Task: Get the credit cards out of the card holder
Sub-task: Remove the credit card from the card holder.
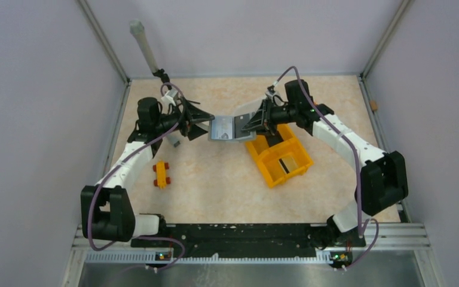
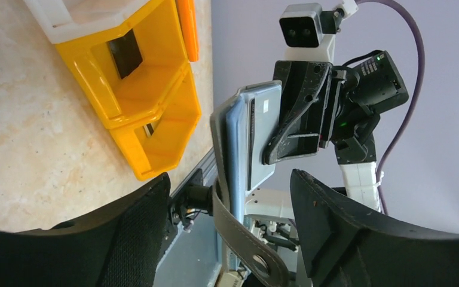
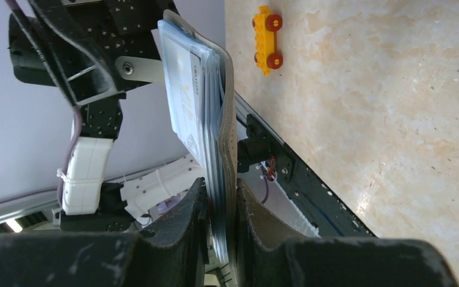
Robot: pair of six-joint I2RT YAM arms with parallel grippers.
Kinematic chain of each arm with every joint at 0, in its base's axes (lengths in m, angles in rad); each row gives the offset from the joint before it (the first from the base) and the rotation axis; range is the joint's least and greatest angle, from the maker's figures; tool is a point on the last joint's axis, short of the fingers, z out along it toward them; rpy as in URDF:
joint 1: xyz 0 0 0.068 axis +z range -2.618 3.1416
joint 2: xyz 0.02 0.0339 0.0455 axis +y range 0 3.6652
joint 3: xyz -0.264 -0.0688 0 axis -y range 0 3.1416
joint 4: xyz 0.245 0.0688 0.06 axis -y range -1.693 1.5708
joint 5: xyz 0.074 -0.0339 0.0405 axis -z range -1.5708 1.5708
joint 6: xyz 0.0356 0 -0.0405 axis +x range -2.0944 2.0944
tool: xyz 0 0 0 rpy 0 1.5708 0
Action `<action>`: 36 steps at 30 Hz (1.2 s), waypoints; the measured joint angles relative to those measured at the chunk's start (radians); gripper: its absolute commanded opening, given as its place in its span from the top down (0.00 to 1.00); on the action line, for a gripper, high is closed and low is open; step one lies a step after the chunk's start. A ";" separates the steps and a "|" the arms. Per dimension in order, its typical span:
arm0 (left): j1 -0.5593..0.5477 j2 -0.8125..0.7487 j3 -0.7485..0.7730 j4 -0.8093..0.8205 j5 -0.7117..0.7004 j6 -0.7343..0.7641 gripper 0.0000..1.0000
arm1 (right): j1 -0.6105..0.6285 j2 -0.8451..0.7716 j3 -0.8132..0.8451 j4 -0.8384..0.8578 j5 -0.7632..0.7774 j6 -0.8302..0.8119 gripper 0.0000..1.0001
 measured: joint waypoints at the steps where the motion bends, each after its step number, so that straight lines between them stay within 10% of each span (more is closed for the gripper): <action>1: -0.001 0.006 0.000 0.010 0.005 -0.010 0.34 | 0.000 -0.002 0.000 0.007 -0.003 0.007 1.00; 5: -0.001 0.021 -0.002 0.055 0.024 -0.047 0.57 | 0.000 -0.008 0.000 0.040 -0.013 0.030 1.00; 11: -0.002 0.023 -0.016 0.088 0.040 -0.065 0.56 | 0.000 -0.015 -0.001 0.079 -0.025 0.054 1.00; 20: -0.005 0.023 -0.025 0.109 0.056 -0.085 1.00 | 0.000 -0.023 -0.022 0.109 -0.026 0.070 1.00; 26: -0.005 0.024 -0.041 0.162 0.070 -0.136 1.00 | 0.000 -0.027 -0.078 0.161 -0.032 0.093 1.00; 32: -0.006 0.035 -0.080 0.292 0.079 -0.241 1.00 | 0.000 -0.027 -0.121 0.227 -0.042 0.115 0.73; 36: -0.006 0.043 -0.100 0.354 0.081 -0.292 1.00 | 0.000 -0.029 -0.148 0.283 -0.051 0.130 1.00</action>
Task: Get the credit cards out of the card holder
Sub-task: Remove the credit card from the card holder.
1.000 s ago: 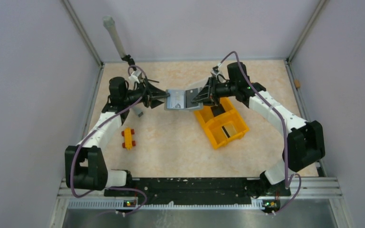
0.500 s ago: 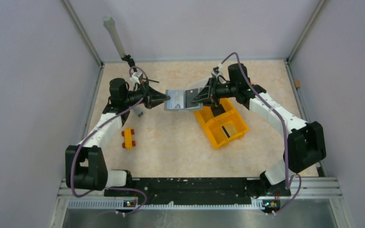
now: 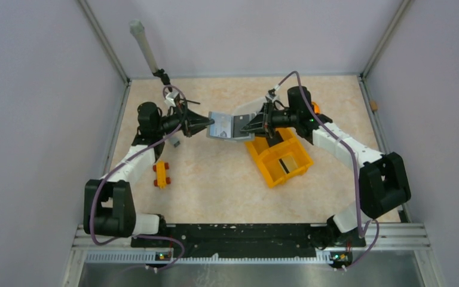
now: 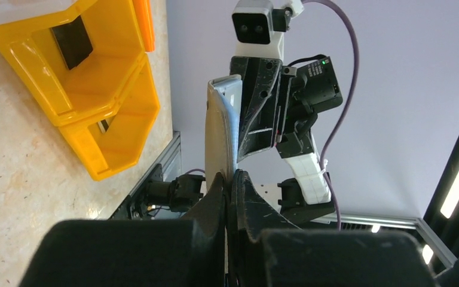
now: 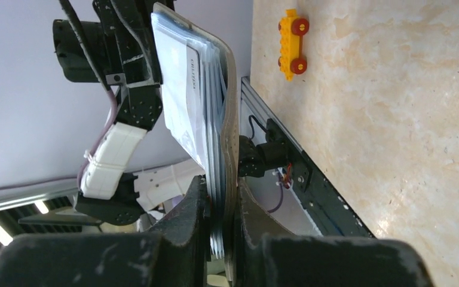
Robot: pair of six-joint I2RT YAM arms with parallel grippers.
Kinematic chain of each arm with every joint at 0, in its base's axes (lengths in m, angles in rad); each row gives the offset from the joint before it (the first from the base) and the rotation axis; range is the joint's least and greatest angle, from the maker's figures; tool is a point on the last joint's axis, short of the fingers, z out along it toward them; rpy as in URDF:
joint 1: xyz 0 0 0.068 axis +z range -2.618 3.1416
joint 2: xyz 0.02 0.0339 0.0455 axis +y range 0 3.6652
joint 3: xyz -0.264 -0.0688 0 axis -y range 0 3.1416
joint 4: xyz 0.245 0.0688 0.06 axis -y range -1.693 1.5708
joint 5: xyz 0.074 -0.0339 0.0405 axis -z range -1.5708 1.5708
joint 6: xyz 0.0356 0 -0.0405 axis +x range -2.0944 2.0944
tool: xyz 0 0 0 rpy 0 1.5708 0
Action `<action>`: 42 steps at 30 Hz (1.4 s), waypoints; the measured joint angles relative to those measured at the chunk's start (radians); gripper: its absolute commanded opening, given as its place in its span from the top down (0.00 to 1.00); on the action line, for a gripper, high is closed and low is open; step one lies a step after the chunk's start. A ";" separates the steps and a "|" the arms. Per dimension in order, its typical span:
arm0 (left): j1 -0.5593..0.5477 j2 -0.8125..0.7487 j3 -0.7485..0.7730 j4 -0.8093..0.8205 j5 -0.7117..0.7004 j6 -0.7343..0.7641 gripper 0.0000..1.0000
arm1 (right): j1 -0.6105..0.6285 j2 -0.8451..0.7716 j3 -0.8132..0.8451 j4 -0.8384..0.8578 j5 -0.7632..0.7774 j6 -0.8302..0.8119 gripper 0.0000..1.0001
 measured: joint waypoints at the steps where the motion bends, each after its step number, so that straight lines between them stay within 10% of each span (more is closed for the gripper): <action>1: 0.000 0.000 -0.001 0.008 0.002 -0.004 0.92 | 0.000 -0.002 -0.006 0.013 -0.002 0.005 1.00; 5: 0.001 0.000 -0.002 0.026 0.008 -0.002 0.32 | -0.002 -0.006 -0.016 0.056 -0.006 0.030 1.00; 9: -0.001 0.000 -0.003 0.018 0.020 0.007 0.25 | -0.002 -0.010 -0.016 0.066 -0.011 0.032 1.00; 13: -0.002 0.000 -0.003 0.019 0.029 0.005 0.52 | -0.005 -0.010 -0.016 0.064 -0.015 0.031 1.00; 28: -0.004 0.048 -0.025 0.343 0.064 -0.222 1.00 | -0.011 -0.021 -0.109 0.312 -0.050 0.191 1.00; 42: -0.004 0.084 -0.047 0.527 0.057 -0.363 1.00 | -0.024 -0.022 -0.169 0.585 -0.080 0.325 1.00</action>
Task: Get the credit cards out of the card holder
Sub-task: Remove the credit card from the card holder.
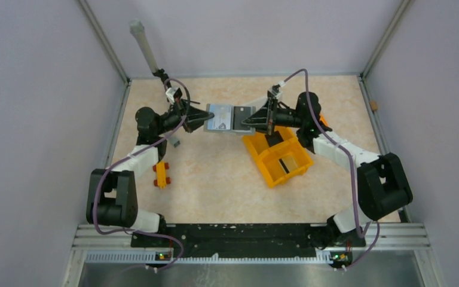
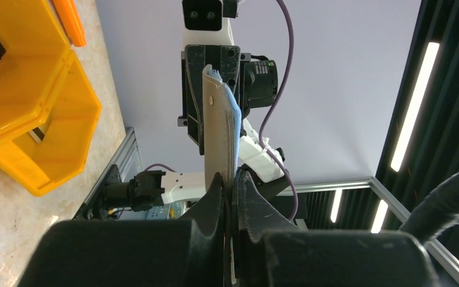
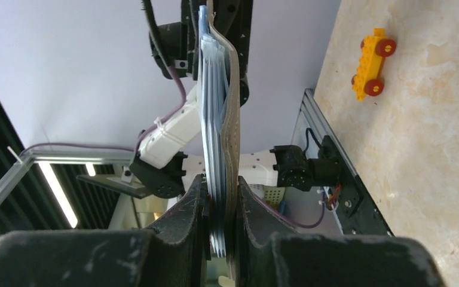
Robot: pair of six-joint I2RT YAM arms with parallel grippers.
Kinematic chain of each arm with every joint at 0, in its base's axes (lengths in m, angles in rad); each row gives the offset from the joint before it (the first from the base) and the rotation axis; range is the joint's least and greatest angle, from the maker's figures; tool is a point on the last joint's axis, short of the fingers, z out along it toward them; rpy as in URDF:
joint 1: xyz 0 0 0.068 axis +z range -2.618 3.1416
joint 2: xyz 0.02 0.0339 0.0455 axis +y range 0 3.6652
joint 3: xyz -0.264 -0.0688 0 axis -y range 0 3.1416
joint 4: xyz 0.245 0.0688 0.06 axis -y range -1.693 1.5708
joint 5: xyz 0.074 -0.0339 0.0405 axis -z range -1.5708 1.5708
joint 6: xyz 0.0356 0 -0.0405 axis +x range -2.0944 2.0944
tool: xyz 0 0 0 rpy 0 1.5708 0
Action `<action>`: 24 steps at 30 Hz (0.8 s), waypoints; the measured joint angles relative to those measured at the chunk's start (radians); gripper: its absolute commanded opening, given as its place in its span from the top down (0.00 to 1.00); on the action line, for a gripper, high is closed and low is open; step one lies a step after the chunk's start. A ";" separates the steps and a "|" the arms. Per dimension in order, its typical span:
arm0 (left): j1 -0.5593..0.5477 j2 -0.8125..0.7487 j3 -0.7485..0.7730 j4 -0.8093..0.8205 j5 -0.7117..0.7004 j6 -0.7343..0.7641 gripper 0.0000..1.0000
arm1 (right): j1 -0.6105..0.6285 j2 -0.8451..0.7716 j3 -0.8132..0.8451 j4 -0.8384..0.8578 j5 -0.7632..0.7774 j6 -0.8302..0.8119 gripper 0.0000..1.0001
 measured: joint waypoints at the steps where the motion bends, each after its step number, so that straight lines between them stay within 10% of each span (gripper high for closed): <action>1: -0.001 0.000 0.000 0.006 -0.002 -0.005 1.00 | -0.001 0.000 -0.009 0.035 -0.002 0.022 1.00; 9: -0.021 0.005 0.001 0.120 -0.072 -0.108 1.00 | -0.008 0.030 -0.014 0.266 -0.014 0.146 0.95; 15: -0.053 0.045 0.018 0.213 -0.131 -0.176 1.00 | -0.020 0.045 -0.013 0.332 -0.008 0.181 0.41; 24: -0.086 0.050 0.019 0.241 -0.158 -0.214 1.00 | -0.014 0.045 0.031 0.078 0.000 -0.010 0.30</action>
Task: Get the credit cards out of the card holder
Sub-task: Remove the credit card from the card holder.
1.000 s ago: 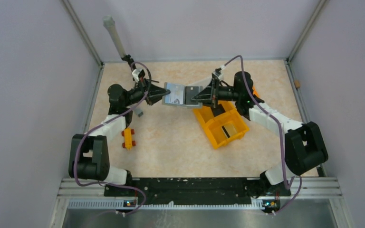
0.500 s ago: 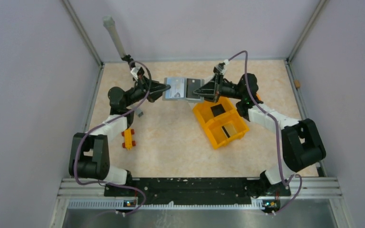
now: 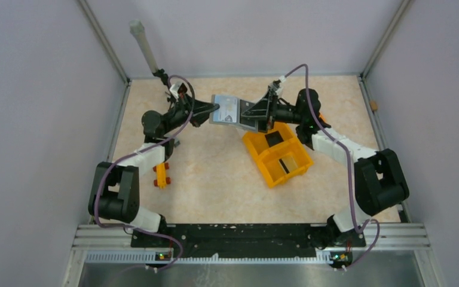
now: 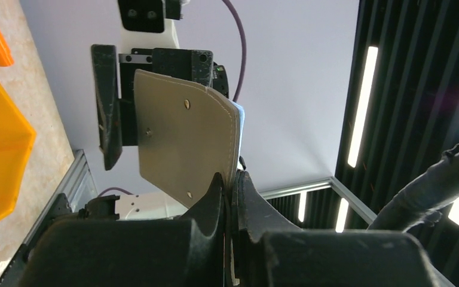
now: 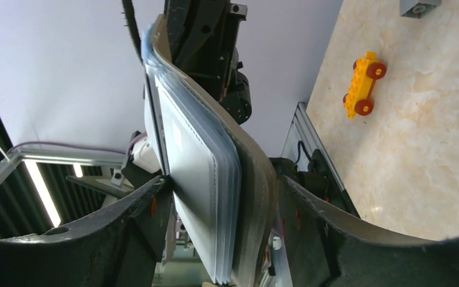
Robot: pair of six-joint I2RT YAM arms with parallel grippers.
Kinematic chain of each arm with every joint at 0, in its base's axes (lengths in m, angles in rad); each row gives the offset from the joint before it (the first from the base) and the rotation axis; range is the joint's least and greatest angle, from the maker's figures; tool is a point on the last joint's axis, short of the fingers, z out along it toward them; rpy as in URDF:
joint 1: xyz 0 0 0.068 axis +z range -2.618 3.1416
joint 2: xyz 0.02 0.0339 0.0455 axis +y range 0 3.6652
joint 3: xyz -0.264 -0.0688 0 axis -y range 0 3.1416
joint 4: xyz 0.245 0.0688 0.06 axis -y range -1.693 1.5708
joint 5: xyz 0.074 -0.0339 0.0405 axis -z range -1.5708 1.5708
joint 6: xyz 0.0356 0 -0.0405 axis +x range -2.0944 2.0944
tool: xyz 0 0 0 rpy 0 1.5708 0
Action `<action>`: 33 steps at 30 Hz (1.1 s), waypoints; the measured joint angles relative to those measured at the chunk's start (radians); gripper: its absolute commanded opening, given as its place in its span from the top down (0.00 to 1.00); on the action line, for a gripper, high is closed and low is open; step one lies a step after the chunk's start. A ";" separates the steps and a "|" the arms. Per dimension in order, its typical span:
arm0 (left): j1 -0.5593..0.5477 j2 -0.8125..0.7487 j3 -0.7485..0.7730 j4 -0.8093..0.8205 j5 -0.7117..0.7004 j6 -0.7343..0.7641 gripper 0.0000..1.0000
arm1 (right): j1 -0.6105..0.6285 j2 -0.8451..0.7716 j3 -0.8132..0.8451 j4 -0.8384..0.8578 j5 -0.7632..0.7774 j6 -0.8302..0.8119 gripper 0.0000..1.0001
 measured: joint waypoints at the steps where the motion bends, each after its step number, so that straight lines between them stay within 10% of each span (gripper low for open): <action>1: 0.000 0.002 0.000 0.009 -0.005 -0.004 1.00 | 0.000 0.000 0.000 -0.010 0.000 -0.007 0.25; 3: 0.000 0.008 0.000 0.036 -0.016 -0.021 1.00 | 0.000 0.000 0.000 -0.024 0.000 -0.013 0.11; 18: 0.002 0.023 0.000 0.065 -0.033 -0.024 1.00 | -0.134 -0.093 0.013 -0.338 0.006 -0.201 0.09; 33: 0.002 0.010 -0.027 -0.138 0.011 0.156 1.00 | -0.114 -0.156 0.167 -0.553 0.023 -0.317 0.45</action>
